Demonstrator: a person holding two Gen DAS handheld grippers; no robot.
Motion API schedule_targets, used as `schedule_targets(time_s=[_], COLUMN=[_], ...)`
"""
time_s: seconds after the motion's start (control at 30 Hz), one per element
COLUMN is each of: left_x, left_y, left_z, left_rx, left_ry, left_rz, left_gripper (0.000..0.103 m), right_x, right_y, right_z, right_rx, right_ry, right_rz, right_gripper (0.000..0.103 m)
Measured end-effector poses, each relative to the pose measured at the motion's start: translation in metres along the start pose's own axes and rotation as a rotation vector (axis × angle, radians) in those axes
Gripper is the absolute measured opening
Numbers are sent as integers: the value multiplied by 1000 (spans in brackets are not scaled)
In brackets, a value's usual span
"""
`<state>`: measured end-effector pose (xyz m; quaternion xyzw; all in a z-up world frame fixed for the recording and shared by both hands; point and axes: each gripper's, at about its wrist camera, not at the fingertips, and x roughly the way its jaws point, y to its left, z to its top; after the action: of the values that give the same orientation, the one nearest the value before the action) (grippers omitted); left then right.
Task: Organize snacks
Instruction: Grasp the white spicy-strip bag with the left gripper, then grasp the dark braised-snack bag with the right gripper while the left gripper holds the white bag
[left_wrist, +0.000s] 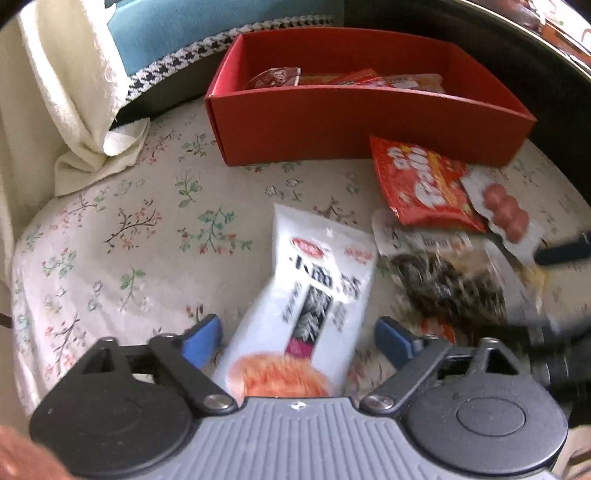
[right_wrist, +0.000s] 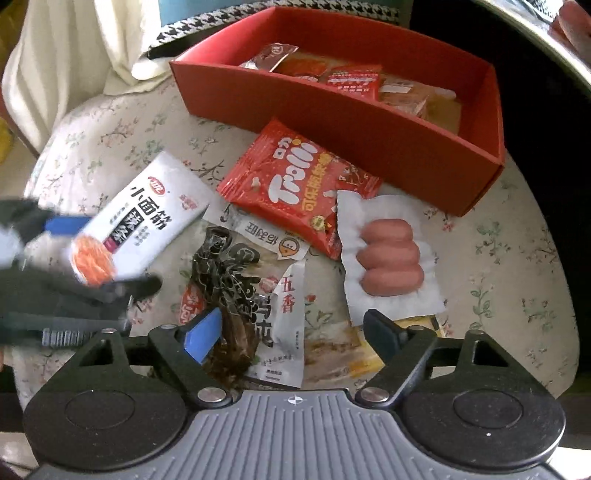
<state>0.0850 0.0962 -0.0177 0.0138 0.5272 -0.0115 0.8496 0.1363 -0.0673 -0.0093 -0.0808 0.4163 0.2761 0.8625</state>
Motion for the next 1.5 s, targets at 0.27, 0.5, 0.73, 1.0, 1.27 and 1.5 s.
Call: schedule_targets(time_s=[0.27,0.5,0.73,1.0,1.27,1.5], left_x=[-23,-16,2,4,-7,-27], left_y=[-13,10,3,6,11,24], left_z=[-32,-8,4,12,5,-3], left_rx=[4,-182,-116,-130,-179,-247], left_ry=[-3,5,-12,-21,-5,-26], left_rz=[-16,-38,73,38,-42,-118], left_gripper=[58,57,82,52,39,37], right_x=[3,24,25,16,5,-2], right_y=[-6,-2,1,14,-1,0], right_z=[7,13,2,3,7,5], right_rx=[31,54,-11,-81,-18,-25], right_ry=[3,21,-8,-17,-40,-53], right_rz=[-2,20,23,109,153,179], right_gripper=[89,103,103,68,50,42])
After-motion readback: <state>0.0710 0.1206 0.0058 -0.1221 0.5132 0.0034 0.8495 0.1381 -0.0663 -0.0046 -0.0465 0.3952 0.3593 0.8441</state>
